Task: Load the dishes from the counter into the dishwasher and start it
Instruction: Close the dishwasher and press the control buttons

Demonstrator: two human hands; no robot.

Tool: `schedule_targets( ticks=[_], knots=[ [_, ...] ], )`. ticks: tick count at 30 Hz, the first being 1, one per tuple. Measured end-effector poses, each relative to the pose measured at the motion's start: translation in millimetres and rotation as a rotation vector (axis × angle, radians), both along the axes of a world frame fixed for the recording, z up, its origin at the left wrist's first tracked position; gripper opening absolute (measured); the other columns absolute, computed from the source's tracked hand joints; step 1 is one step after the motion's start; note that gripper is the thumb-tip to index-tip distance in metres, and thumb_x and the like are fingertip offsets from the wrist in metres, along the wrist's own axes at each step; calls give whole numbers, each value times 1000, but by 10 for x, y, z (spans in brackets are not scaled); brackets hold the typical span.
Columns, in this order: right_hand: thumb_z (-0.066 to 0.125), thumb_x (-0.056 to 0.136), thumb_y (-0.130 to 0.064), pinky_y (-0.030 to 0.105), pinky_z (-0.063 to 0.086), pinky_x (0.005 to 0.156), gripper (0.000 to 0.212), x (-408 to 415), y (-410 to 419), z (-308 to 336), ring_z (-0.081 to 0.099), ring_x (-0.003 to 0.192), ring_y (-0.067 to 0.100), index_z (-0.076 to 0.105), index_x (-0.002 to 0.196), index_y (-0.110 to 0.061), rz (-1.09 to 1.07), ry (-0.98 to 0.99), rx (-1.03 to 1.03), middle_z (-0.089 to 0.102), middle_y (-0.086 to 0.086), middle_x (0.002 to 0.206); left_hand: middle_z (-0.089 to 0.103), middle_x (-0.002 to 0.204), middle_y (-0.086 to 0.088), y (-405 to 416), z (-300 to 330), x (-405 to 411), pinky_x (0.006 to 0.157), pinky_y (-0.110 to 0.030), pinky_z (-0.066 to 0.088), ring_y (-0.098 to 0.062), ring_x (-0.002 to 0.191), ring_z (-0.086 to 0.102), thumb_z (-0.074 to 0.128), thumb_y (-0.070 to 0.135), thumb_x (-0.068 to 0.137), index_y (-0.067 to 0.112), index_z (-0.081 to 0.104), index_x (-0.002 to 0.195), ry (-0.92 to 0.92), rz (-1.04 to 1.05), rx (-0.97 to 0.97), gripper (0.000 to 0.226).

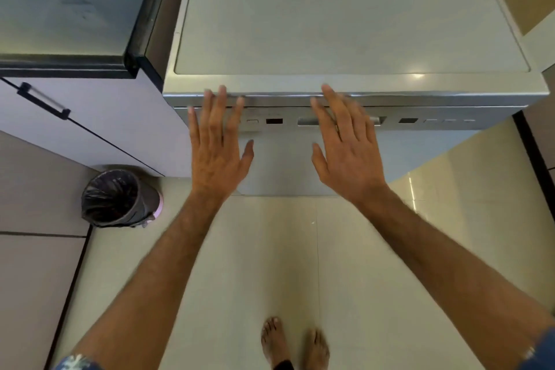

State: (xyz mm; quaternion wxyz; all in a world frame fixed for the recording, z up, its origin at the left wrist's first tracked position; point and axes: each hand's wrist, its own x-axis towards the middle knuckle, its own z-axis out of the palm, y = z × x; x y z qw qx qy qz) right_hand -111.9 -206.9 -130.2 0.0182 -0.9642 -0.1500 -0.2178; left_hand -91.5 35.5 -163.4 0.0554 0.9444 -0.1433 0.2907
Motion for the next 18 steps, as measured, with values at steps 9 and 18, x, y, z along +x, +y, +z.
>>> schedule_targets(
  ticks=[9,18],
  knots=[
    [54,88,-56,45,27,112,73,669,167,-284,43,135,26,45,146,-14,-1,-358,39,51,7,145,48,146,-16,338,53,509,116,-59,23,-32,139,39,67,65,78,10,41,141,-164,28,52,87],
    [62,84,-59,47,34,106,69,829,208,-500,48,126,27,60,134,-11,79,-643,181,60,9,133,55,138,-12,319,-141,697,110,-58,28,-29,131,47,50,44,89,9,55,133,-419,-119,-131,56]
  ],
)
